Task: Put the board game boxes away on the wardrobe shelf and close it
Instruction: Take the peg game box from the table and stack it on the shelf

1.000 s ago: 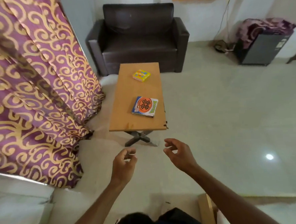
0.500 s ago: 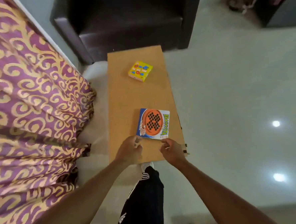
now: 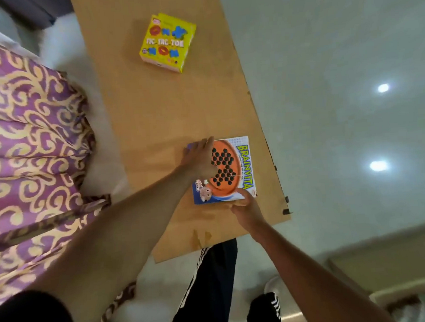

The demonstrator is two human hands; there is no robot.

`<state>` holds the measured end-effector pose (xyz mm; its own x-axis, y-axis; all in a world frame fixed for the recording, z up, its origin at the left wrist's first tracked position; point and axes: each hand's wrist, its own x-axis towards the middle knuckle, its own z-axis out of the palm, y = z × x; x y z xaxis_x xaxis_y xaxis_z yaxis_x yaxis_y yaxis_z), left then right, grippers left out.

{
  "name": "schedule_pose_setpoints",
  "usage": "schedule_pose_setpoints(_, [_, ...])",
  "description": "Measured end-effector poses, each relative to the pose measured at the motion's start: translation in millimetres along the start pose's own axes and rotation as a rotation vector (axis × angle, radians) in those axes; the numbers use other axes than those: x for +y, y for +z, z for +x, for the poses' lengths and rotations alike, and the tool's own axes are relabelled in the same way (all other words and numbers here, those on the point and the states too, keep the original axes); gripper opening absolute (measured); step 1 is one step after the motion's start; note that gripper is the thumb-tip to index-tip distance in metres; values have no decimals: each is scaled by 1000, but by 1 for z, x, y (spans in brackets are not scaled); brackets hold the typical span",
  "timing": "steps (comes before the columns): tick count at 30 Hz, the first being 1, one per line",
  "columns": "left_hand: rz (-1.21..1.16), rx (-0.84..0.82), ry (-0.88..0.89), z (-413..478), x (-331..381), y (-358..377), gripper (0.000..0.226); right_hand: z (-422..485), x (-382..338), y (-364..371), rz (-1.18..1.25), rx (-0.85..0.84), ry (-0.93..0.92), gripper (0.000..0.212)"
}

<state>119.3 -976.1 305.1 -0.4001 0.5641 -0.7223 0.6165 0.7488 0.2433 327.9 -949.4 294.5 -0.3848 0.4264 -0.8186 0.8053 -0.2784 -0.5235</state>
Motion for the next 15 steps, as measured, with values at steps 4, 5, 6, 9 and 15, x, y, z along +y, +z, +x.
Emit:
schedule_pose_setpoints(4, [-168, -13, -263, -7, -14, 20, 67, 4, 0, -23, 57, 86, -26, 51])
schedule_pose_setpoints(5, [-288, -47, -306, -11, -20, 29, 68, 7, -1, -29, 57, 73, -23, 54])
schedule_pose_setpoints(6, [-428, -69, -321, -17, -25, 38, 70, 10, -2, -34, 37, 58, -34, 54])
schedule_pose_setpoints(9, [-873, -79, -298, -33, -26, 62, 74, 18, -5, -46, -70, 22, -88, 47])
schedule_pose_setpoints(15, [-1219, -53, -310, -81, -11, 91, 61, 17, 3, -69, -390, -74, -299, 53])
